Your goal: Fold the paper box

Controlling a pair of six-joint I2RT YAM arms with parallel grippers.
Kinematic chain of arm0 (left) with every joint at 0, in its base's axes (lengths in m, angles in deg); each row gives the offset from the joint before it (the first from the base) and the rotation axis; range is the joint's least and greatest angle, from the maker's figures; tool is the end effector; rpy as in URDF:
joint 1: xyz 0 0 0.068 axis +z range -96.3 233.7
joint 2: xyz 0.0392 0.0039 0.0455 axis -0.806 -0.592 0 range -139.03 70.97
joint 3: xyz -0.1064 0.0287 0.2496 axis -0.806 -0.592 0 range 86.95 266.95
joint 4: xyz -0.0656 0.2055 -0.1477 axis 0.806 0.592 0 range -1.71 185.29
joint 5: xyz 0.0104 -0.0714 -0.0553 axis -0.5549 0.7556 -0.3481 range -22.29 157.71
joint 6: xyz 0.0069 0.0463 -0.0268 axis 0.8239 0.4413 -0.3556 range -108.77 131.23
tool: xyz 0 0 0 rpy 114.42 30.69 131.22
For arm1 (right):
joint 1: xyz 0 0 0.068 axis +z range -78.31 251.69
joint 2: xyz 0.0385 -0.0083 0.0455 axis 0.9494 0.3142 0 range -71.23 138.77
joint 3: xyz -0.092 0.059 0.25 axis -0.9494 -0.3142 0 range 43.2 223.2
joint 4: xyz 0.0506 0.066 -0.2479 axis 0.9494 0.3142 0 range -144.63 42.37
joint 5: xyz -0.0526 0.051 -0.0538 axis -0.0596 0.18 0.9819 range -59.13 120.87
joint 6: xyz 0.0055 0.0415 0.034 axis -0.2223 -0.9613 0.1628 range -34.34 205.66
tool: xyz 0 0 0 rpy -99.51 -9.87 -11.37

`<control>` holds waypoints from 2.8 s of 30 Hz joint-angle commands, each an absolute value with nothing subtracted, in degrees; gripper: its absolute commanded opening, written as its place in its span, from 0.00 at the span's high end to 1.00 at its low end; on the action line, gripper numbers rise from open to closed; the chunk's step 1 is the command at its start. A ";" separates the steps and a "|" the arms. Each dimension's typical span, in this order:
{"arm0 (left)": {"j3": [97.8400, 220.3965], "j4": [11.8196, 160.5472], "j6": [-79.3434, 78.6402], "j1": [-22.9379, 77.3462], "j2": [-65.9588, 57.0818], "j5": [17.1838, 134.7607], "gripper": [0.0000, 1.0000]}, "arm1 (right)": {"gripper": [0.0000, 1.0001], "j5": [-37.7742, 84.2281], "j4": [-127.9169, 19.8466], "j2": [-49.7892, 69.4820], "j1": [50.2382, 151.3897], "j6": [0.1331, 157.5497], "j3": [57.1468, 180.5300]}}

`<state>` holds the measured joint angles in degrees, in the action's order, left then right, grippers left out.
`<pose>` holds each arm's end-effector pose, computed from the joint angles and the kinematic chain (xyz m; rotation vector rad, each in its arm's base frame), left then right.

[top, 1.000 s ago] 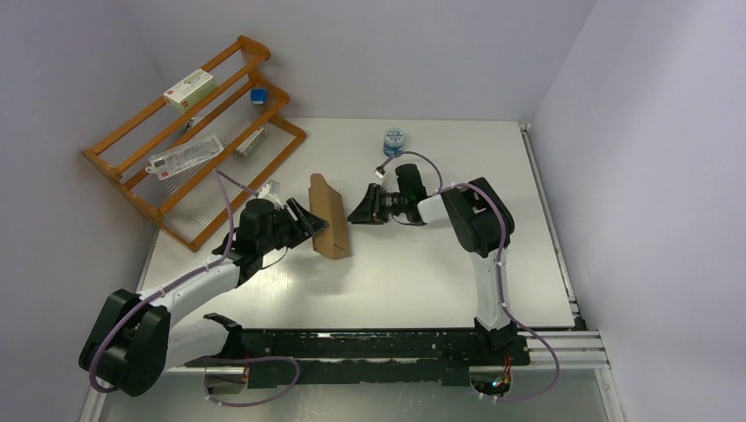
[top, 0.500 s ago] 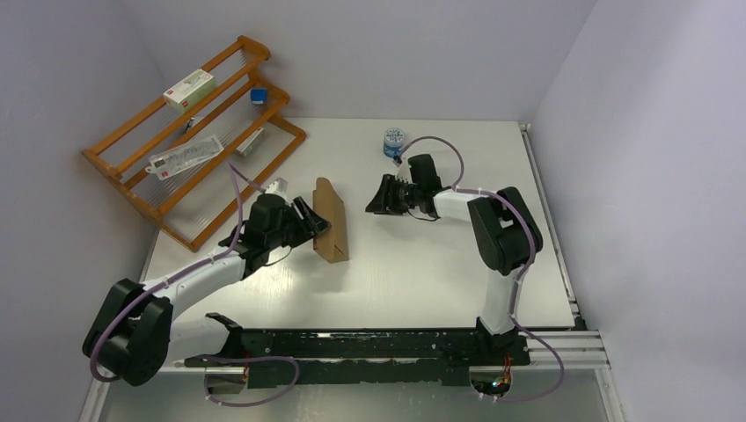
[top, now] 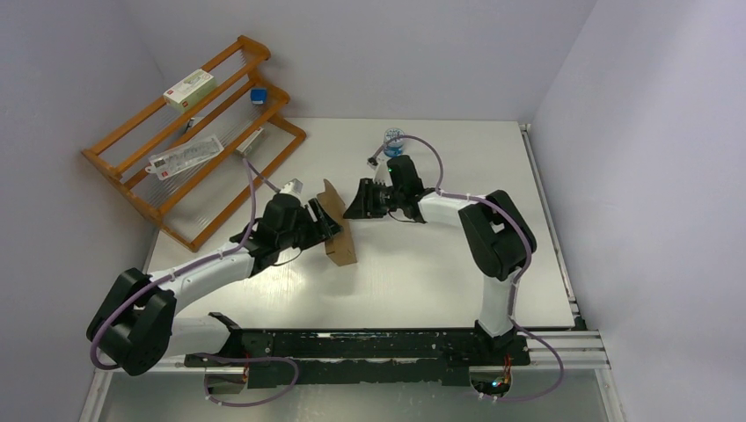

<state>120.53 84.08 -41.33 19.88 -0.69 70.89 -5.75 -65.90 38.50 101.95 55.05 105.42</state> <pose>0.2131 -0.1451 0.1992 -0.3425 2.2862 -0.8902 0.3361 0.2207 0.1612 -0.3840 2.3332 1.2640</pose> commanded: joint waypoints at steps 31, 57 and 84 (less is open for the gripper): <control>125.53 84.34 -41.06 17.47 0.84 68.77 0.23 | 0.49 -1.43 -51.44 47.83 99.11 68.29 123.44; 145.63 107.13 -6.55 39.83 -4.30 78.51 0.29 | 0.46 15.64 -37.10 21.07 99.31 72.62 112.83; 127.83 99.44 -23.27 40.52 -2.12 91.91 0.33 | 0.46 28.96 -32.85 31.35 116.69 79.62 129.40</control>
<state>130.37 105.59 -17.94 41.06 -3.64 88.79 25.76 -33.88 28.42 115.41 75.94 125.44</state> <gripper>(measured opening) 0.678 0.556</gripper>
